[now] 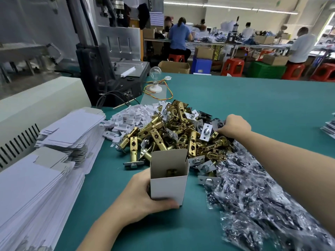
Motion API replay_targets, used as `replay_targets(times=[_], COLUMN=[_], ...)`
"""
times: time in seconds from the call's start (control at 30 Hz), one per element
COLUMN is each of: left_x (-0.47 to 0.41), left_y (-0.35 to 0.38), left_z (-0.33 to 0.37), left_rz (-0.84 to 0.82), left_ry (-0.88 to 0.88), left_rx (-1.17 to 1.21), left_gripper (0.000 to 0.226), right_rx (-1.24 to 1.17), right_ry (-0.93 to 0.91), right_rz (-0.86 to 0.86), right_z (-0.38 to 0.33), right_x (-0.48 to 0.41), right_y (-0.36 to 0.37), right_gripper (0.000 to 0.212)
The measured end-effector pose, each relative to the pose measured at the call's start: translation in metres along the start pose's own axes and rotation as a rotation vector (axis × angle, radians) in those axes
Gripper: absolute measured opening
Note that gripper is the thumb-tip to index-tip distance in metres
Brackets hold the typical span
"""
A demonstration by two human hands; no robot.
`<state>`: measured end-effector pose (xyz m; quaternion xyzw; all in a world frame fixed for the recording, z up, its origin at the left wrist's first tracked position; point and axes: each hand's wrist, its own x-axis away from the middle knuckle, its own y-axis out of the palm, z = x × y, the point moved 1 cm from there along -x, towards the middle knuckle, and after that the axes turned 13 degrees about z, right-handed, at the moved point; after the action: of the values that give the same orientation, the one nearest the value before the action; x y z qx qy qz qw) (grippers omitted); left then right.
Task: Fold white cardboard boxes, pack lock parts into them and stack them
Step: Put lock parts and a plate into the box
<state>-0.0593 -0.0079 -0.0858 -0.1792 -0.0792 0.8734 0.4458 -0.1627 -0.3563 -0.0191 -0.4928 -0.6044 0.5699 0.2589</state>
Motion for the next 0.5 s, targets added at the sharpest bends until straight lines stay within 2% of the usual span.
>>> replay_targets(times=[0.23,0.33,0.43,0.5], left_x=[0.0,0.0,0.0,0.0], left_y=[-0.001,-0.002,-0.002,-0.001], left_z=[-0.001,0.0,0.001,0.0], left_rz=[0.008,0.029,0.039,0.045], left_ry=[0.017,0.014,0.016,0.014], left_rx=[0.023,0.027,0.02,0.012], left_gripper=[0.044,0.045,0.047,0.049], right_rx=[-0.204,-0.541,-0.843,-0.967], right_ry=[0.068,0.071,-0.053,-0.212], right_rz=[0.088,0.134,0.098,0.03], right_z=[0.002,-0.005,-0.024,-0.038], right_x=[0.004,0.009,0.029,0.053], right_y=[-0.001,-0.026,-0.069,-0.1], right_gripper=[0.035,0.021,0.007,0.01])
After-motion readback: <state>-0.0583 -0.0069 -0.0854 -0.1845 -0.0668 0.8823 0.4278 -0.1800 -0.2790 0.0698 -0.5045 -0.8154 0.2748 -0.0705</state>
